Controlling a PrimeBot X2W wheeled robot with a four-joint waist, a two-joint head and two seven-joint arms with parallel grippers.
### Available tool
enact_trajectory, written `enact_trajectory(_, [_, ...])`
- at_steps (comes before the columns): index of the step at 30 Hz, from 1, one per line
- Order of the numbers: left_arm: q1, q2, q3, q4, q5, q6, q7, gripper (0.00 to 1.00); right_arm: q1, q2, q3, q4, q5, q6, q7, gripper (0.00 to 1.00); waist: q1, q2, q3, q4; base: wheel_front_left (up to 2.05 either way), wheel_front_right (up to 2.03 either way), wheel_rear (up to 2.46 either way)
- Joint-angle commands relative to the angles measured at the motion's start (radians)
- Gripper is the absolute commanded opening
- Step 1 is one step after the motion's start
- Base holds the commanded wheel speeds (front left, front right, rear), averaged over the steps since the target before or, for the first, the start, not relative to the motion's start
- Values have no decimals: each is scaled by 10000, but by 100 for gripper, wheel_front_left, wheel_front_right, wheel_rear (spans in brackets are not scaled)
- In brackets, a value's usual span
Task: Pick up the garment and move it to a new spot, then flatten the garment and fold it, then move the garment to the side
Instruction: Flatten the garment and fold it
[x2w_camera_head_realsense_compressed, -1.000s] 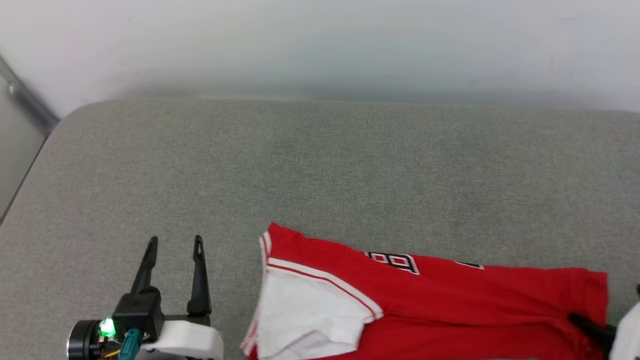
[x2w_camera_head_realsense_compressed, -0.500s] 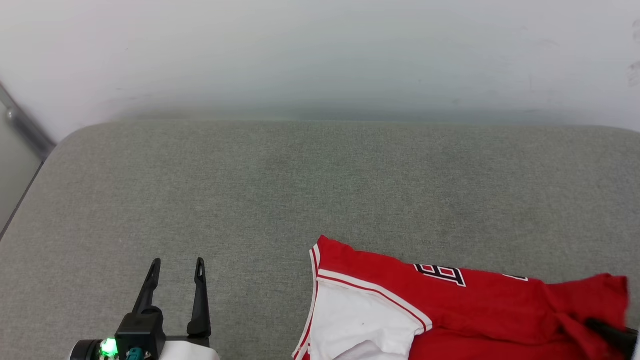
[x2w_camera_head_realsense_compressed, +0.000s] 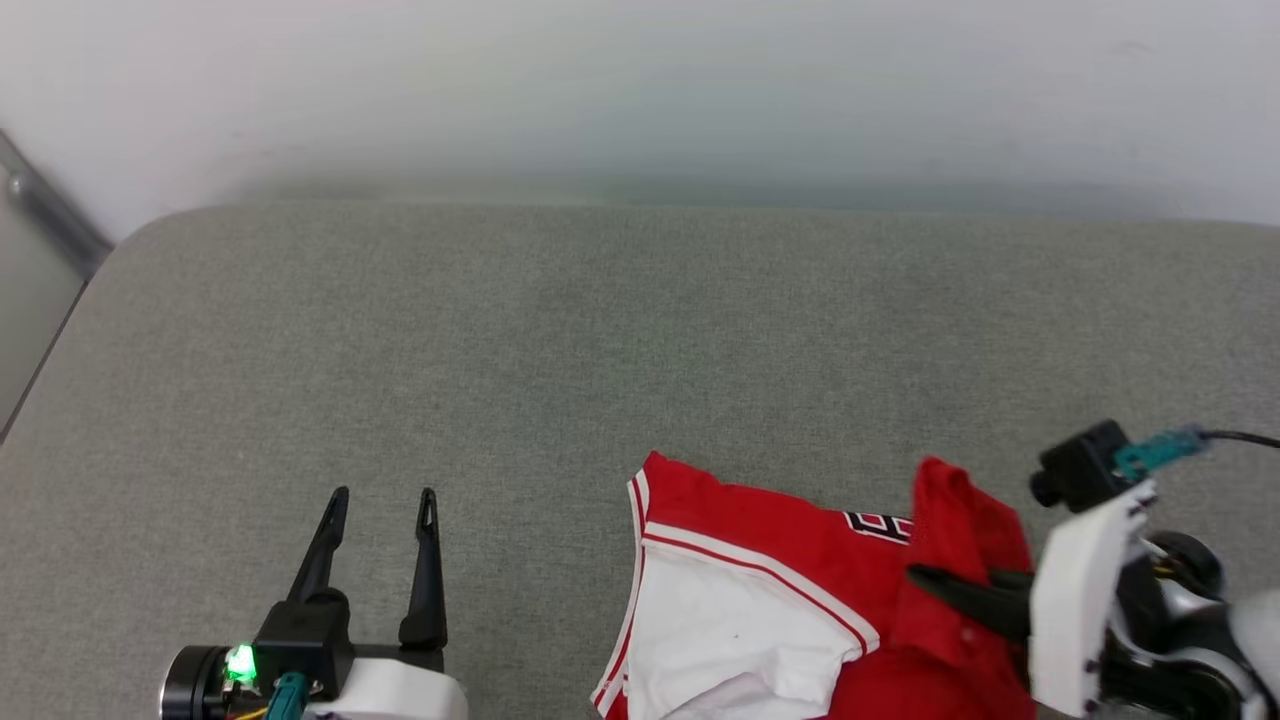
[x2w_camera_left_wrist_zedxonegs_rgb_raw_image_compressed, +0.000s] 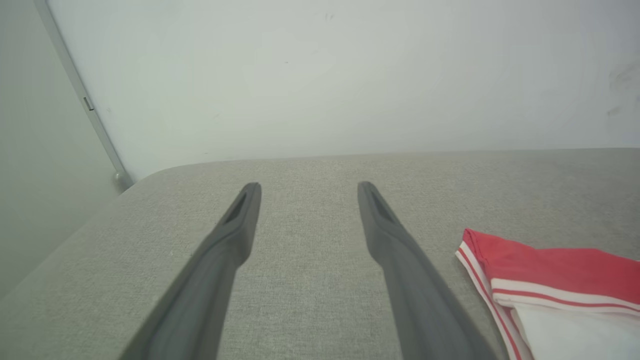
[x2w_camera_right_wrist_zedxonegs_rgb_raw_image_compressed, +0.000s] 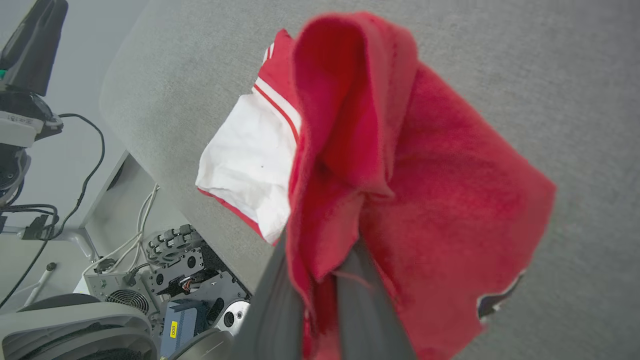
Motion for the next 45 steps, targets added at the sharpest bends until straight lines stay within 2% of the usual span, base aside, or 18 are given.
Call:
enact_trajectory(1, [-164,-51,-32,-26,41,-47,-26,100,-262,145,149,64,-143,-4,67,0,0,-1,126,73,0,0,0])
enact_trajectory(7, [-445,-131,-107,3,81,-150,-27,100,-1738,1077,1632,983,-893,-4,118,0,0,-1,496,181,0,0,0])
enact_trajectory(16, [-751,-217,-142,116,66,-210,-27,100,-3352,2360,3758,3447,-1493,-4,-632,0,0,-1,883,291,0,0,0])
enact_trajectory(22, [-805,-256,-192,218,22,-204,-25,100,-3790,2698,4642,4748,-1496,-4,-1306,1,0,-1,887,350,0,0,0])
enact_trajectory(23, [-776,-259,-170,232,12,-188,-25,100,-3811,2734,4694,4833,-1390,-4,-1462,31,0,-1,847,335,0,0,0])
enact_trajectory(24, [-720,-262,-148,243,5,-169,-27,100,-3822,2729,4764,4875,-1284,-4,-1575,50,0,-1,796,312,0,0,0])
enact_trajectory(25, [-653,-266,-127,256,8,-156,-25,100,-3921,2631,4882,4807,-1350,-4,-1756,100,0,-1,747,291,0,0,0])
enact_trajectory(31, [-318,-274,14,253,31,-169,-27,100,-4210,1690,5197,3887,-1551,-4,-3307,100,0,-1,238,34,0,0,0])
enact_trajectory(34, [-155,-278,74,226,43,-208,-27,100,-4174,1095,4742,3424,-1874,-5,-4414,100,0,-1,-11,-127,0,0,0])
enact_trajectory(38, [43,-286,161,166,44,-174,-25,100,-3792,710,3288,3310,-2834,-5,-6215,100,0,-1,-296,-369,0,0,0])
enact_trajectory(45, [392,-292,239,89,38,-159,-25,100,-2216,1379,20,3223,-4948,-5,-8653,100,0,-1,-708,-693,0,0,0])
